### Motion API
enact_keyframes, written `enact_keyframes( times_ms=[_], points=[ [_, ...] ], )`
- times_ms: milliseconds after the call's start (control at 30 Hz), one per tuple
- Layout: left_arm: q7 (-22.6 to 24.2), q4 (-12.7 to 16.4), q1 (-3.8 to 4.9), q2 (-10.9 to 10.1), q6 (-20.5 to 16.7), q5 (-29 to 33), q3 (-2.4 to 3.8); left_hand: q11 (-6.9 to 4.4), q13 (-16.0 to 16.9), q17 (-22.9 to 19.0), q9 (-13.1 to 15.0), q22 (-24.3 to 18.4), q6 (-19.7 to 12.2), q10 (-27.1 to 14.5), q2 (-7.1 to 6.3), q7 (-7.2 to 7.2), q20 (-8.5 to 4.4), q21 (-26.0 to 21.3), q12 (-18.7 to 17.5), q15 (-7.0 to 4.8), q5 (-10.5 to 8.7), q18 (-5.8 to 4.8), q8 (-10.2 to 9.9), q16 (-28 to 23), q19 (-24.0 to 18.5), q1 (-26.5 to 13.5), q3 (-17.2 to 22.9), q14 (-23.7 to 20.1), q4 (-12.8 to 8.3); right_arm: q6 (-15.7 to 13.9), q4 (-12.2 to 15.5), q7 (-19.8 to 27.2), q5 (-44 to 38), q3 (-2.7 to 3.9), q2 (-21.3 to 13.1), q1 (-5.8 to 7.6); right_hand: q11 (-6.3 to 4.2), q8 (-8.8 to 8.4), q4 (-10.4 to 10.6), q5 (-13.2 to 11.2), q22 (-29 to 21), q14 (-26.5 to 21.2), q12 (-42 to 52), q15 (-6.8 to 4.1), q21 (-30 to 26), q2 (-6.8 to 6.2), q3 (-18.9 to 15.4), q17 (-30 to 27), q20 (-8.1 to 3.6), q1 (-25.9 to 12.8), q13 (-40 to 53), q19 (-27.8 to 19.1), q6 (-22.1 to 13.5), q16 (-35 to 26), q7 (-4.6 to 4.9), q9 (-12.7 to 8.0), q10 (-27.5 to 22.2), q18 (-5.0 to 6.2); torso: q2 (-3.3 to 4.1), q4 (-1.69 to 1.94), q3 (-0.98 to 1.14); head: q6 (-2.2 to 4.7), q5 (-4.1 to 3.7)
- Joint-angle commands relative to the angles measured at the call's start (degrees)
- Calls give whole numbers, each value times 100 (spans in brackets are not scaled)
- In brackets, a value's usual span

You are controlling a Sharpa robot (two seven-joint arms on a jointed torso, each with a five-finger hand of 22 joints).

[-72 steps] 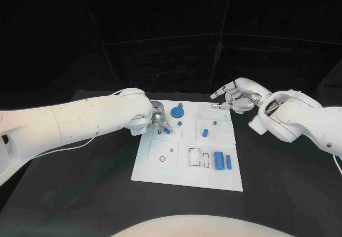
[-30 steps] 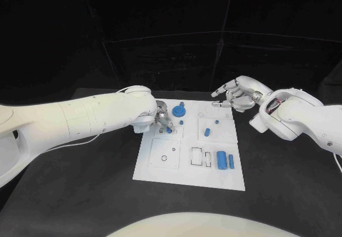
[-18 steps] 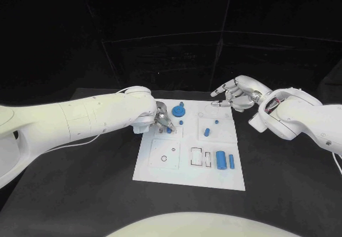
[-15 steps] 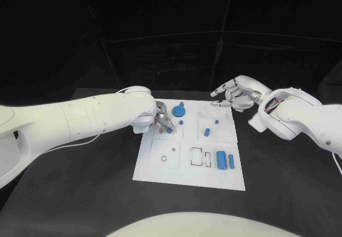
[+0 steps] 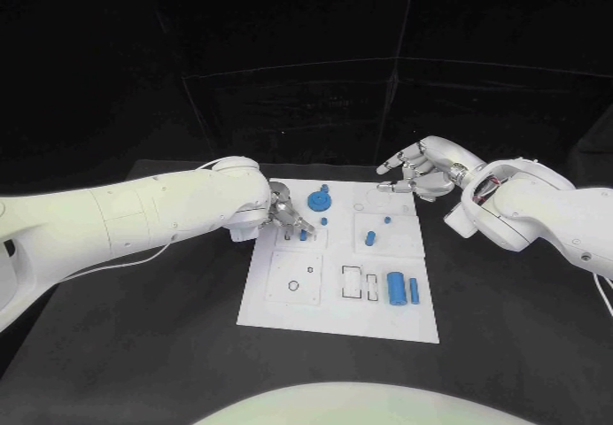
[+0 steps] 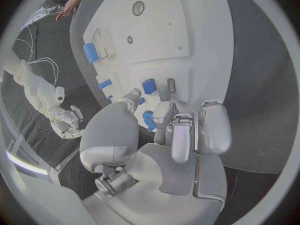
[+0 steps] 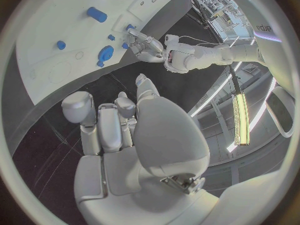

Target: Assemble the parts on the task board

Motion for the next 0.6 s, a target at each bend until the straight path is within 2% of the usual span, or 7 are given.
enact_keyframes(
  times_ms=[33, 133, 167, 300, 433, 600],
  points=[
    [272, 121, 38, -105, -465, 70, 40, -8, -87, 1509, 15, -123, -66, -60, -19, -11, -29, -97, -54, -19, -7, -41, 3, 17, -62, 88, -191, 596, 83, -39, -20, 50, -9, 3, -2, 12, -3, 19, 4, 16, -10, 130, -34, -38, -34, 40, -41, -7, -9, -10, -9, -1, -32, -23, -3, -9, -48, 49, -3, 1, 4, 22, -5],
    [452, 243, 54, -228, -690, 210, 122, 25, -288, 1509, 11, -379, -199, -194, 16, 37, -14, -270, -212, 8, -3, 10, -47, 17, -191, 251, -365, 596, 138, -70, -52, 61, -9, 2, 5, 12, -2, 19, 5, 16, -12, 130, -36, -38, -36, 40, -42, -6, -9, -11, -12, -2, -33, -22, -3, -9, -50, 49, 1, 7, 1, 50, -34],
    [503, 299, 60, -278, -755, 252, 156, 60, -495, 1419, 1, -603, -285, -325, 28, 65, 3, -419, -376, 24, -1, 53, -82, -27, -304, 388, -416, 573, 118, -82, -70, 67, -9, 2, 10, 12, -1, 19, 7, 18, -20, 131, -48, -37, -43, 37, -47, 2, -9, -17, -24, -6, -36, -19, -2, -9, -62, 51, 1, 7, -2, 61, -34],
    [588, 415, 100, -421, -835, 338, 276, 131, -654, 1319, -40, -744, -450, -464, 146, 145, 61, -541, -488, 88, 5, 81, -147, -79, -377, 694, -574, 548, 136, -95, -114, 76, -9, 2, 18, 11, -1, 19, 7, 18, -20, 131, -48, -37, -43, 37, -47, 2, -9, -17, -24, -6, -36, -19, -2, -9, -62, 51, -5, 17, -4, 87, -39],
    [506, 290, 177, -450, -486, 352, 323, 205, -756, 1265, -188, -827, -641, -538, 256, 238, 120, -618, -541, 154, 6, 96, -324, -109, -405, 870, -739, 535, 199, -92, -138, 79, -9, 2, 24, 11, -1, 19, 7, 18, -20, 131, -48, -37, -43, 37, -47, 2, -9, -17, -24, -6, -36, -19, -2, -9, -62, 51, -1, 6, 5, 109, -18],
    [403, -183, 248, -267, 233, 195, 346, 255, -790, 1251, -333, -860, -693, -553, 386, 294, 168, -657, -542, 194, 6, 104, -448, -117, -407, 990, -871, 533, 267, -81, -158, 82, -9, 2, 37, 11, 1, 20, 10, 22, -24, 133, -53, -36, -48, 34, -54, 12, -8, -24, -29, -8, -40, -13, -1, -9, -71, 51, 7, -2, 1, 136, 14]
  ],
)
